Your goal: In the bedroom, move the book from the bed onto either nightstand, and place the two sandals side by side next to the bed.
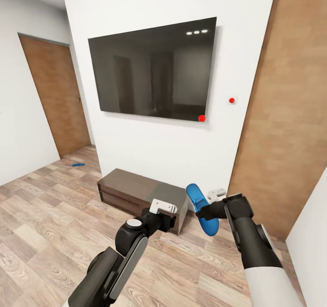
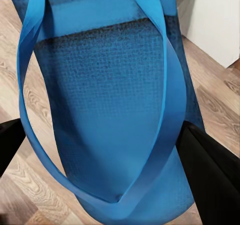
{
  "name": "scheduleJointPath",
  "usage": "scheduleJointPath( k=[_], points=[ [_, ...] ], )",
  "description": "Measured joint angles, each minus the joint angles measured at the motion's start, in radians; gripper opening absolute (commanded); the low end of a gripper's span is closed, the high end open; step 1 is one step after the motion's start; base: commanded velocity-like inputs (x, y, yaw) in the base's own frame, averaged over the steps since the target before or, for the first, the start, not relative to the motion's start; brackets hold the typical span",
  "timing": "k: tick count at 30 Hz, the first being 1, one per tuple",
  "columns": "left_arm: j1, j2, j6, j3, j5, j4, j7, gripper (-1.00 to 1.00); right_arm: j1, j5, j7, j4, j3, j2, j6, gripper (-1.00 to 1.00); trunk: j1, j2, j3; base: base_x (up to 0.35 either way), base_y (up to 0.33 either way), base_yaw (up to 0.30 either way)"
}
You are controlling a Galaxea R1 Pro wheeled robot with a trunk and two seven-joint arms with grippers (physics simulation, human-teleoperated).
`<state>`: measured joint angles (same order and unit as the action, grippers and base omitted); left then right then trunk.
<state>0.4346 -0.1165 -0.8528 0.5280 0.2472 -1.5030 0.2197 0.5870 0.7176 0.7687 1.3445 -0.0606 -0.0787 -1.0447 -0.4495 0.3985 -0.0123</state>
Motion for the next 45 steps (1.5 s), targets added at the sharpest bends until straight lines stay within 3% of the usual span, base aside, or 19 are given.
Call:
scheduleJointPath(
  k=[22,35,41,45],
  points=[
    [0.0,0.0,0.0,0.0,-0.001,0.001,0.0,1.0,0.0,0.001,-0.004,-0.017,0.001,0.0,0.0,-1.0,0.0,-0.001,-0.012,0.0,0.0,0.264],
    [0.0,-0.002,0.0,-0.003,-0.002,0.014,0.015,1.0,-0.006,0.004,-0.003,-0.094,-0.006,0.007,0.0,-1.0,0.0,-0.001,-0.024,0.0,0.0,0.251],
    [0.0,0.0,0.027,-0.011,0.001,0.126,0.018,1.0,-0.036,0.001,-0.005,-0.15,-0.034,0.012,0.018,-1.0,0.0,-0.001,-0.03,0.0,0.0,0.246],
    [0.0,0.001,0.137,-0.014,0.002,0.289,0.018,1.0,-0.084,0.001,-0.007,-0.185,-0.076,0.011,0.108,-1.0,0.0,-0.001,-0.034,0.0,0.0,0.233]
  ],
)
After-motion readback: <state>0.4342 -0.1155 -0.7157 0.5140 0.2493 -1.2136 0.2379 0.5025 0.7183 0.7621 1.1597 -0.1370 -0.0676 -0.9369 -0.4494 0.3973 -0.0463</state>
